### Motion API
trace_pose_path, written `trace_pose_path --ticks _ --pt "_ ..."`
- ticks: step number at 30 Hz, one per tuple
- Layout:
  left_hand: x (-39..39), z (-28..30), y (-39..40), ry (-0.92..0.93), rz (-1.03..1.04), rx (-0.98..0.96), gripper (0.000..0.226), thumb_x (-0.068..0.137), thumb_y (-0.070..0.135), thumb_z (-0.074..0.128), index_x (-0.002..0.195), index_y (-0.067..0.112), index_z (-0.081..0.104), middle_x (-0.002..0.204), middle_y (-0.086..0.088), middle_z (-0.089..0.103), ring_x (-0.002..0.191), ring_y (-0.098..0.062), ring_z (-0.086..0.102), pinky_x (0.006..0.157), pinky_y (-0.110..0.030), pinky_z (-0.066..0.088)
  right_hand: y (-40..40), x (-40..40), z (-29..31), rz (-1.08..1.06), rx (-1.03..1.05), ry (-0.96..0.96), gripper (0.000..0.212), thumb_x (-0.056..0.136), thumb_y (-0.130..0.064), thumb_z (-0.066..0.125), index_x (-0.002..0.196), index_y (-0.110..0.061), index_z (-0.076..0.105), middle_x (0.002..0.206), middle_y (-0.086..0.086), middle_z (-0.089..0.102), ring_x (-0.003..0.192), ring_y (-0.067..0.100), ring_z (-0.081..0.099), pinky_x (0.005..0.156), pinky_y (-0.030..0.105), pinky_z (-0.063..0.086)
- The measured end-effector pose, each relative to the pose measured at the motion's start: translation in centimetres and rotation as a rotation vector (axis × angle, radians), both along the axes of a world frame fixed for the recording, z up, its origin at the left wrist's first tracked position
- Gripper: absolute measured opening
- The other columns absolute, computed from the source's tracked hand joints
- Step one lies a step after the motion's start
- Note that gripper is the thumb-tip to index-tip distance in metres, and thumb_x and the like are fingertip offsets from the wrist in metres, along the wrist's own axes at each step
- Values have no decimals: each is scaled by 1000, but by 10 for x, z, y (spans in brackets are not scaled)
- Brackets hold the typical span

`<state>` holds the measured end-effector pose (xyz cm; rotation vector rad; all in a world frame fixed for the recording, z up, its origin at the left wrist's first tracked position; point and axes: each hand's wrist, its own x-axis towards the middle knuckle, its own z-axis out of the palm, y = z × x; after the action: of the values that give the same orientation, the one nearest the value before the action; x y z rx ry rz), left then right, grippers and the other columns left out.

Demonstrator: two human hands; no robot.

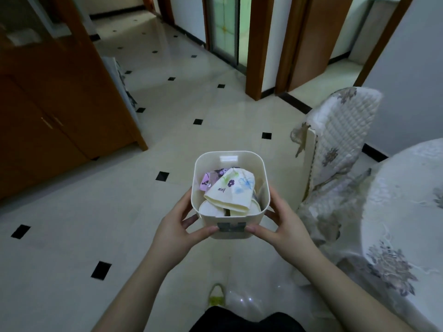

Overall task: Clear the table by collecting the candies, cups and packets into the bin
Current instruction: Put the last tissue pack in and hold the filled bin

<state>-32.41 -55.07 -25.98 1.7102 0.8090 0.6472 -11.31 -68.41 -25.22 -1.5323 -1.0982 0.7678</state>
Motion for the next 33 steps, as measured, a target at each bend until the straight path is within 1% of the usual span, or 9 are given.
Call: trace_pose_path --ticks 3,6,9,12,14,20,23,28,33 --pt "24 4 46 3 -72 -3 86 61 48 87 134 64 45 133 38 56 119 13 56 87 -7 49 30 15 2 -52 -2 21 92 71 -32 81 145 -38 28 146 -10 42 130 6 45 106 33 42" --pt "51 7 85 1 -169 2 87 64 45 87 138 60 44 134 37 56 121 10 56 88 -8 49 54 31 4 -140 -4 14 92 70 -40 80 146 -37 28 146 -7 42 131 8 45 105 33 43" --pt "86 4 114 8 -262 12 87 64 47 86 139 58 44 135 37 55 121 9 56 88 -8 49 66 48 1 -243 3 4 93 69 -45 80 145 -39 28 146 -12 41 132 6 43 102 25 44" --pt "127 1 130 8 -368 4 87 64 47 86 140 56 44 137 36 54 123 7 56 90 -10 50 65 69 -2 -355 4 -1 93 71 -34 82 147 -36 28 146 -12 42 133 8 42 103 31 44" --pt "159 2 135 6 -440 -2 85 65 45 86 137 60 45 136 35 55 123 7 56 90 -10 50 60 86 -1 -429 12 -15 92 71 -36 82 145 -39 28 145 -15 42 132 8 43 102 31 45" --pt "266 0 119 -7 -675 1 84 72 33 86 141 53 45 136 32 57 123 6 57 90 -9 49 20 148 -2 -654 12 -18 88 67 -46 81 139 -53 30 143 -22 43 127 0 46 96 13 42" --pt "322 1 101 4 -760 25 83 71 34 86 136 64 44 134 38 55 121 10 56 87 -6 48 -6 183 -4 -736 -7 -24 90 68 -48 80 143 -47 29 145 -19 41 127 0 46 96 15 44" --pt "401 7 69 17 -878 49 84 69 37 87 137 63 44 135 37 55 122 10 55 86 -5 47 -47 226 2 -885 -12 -13 88 68 -57 76 142 -50 28 141 -26 43 126 -3 45 93 10 43" --pt "466 11 44 2 -996 72 84 71 33 87 134 66 43 137 35 54 124 8 54 91 -7 47 -74 264 2 -996 -27 -15 89 69 -50 77 144 -44 29 142 -23 43 126 -1 45 92 10 44"
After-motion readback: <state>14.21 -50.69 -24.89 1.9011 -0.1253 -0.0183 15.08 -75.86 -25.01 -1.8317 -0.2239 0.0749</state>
